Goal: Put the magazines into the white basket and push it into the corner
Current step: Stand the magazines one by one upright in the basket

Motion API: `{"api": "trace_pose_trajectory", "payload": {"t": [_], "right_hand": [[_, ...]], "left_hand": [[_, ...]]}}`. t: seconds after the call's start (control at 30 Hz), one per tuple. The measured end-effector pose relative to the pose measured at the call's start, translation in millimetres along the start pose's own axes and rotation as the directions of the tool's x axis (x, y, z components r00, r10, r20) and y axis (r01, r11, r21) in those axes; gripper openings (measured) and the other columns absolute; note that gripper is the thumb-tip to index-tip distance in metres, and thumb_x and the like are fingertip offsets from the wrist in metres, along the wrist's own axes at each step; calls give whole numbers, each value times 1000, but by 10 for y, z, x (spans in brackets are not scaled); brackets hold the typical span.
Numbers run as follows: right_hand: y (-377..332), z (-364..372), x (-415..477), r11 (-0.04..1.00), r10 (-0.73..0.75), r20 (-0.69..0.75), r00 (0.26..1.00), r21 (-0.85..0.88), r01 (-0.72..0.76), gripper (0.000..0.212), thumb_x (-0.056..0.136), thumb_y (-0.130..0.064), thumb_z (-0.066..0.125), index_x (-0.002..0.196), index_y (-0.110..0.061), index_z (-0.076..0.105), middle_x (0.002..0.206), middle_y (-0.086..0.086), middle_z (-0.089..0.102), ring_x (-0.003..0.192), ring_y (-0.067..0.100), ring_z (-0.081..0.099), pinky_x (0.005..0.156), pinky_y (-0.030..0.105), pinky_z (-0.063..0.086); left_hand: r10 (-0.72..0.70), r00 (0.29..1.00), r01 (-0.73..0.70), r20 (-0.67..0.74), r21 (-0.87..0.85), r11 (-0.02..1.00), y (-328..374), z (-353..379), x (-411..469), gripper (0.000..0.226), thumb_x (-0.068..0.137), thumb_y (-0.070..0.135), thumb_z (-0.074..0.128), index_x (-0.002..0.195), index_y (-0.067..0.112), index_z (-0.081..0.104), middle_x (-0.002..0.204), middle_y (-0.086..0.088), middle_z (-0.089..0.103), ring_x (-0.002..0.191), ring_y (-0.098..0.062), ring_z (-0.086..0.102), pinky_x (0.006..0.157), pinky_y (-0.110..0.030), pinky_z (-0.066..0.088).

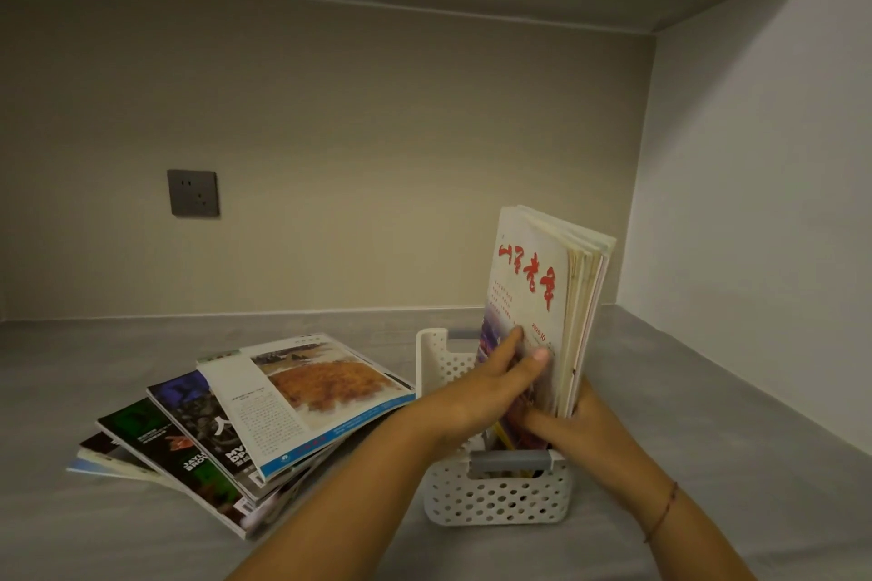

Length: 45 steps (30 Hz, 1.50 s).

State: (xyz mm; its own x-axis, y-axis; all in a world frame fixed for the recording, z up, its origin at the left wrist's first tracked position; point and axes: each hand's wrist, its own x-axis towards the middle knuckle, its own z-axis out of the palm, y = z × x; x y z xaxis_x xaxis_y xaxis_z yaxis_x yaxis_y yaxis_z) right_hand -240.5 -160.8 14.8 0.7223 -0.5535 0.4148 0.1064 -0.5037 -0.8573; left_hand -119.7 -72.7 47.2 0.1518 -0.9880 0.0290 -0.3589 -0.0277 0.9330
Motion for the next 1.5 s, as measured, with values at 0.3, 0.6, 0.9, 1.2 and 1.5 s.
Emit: {"api": "trace_pose_trajectory", "payload": {"t": [0.3, 0.6, 0.9, 1.2, 1.5], "right_hand": [[31, 56, -18, 995, 31, -129, 991, -93, -44, 63, 81, -9, 60, 133, -34, 35, 112, -22, 54, 93, -16, 55, 68, 3, 45], [88, 25, -65, 977, 193, -234, 953, -48, -210, 52, 81, 1, 58, 129, -15, 46, 112, 4, 59, 99, 22, 58, 81, 29, 45], [48, 54, -74, 975, 208, -252, 945, -28, -222, 53, 81, 1, 59, 130, -14, 45, 112, 6, 58, 97, 24, 56, 87, 35, 44], [11, 65, -92, 968, 236, -242, 941, -25, -249, 54, 82, -2, 60, 132, -17, 44, 112, 4, 57, 98, 25, 56, 89, 39, 45], [-43, 76, -93, 967, 234, -244, 941, -41, -251, 54, 82, -1, 59, 132, -15, 44, 112, 5, 56, 98, 25, 56, 86, 38, 45]], "left_hand": [[72, 997, -71, -29, 34, 997, 11, 51, 49, 76, 84, 70, 41, 147, 50, 4, 160, 13, 7, 144, -9, 16, 117, -34, 19], [-39, 519, 285, -854, 129, 950, -711, -1075, -324, 44, 94, 33, 52, 135, 18, 49, 140, -8, 49, 117, -22, 50, 90, -34, 48], [-432, 266, 883, -862, 38, 469, -1612, -1873, -787, 133, 57, 91, 47, 150, 4, 9, 158, -19, 10, 145, -38, 9, 118, -50, 6], [-335, 257, 728, -906, -46, 684, -1508, -1931, -1024, 74, 67, 46, 81, 119, 1, 53, 124, -18, 58, 113, -35, 55, 93, -43, 48], [-590, 597, 46, -543, -712, 701, -1156, -1848, -1129, 29, 90, 6, 57, 118, -3, 49, 86, -21, 64, 70, -31, 62, 38, -31, 54]]}}
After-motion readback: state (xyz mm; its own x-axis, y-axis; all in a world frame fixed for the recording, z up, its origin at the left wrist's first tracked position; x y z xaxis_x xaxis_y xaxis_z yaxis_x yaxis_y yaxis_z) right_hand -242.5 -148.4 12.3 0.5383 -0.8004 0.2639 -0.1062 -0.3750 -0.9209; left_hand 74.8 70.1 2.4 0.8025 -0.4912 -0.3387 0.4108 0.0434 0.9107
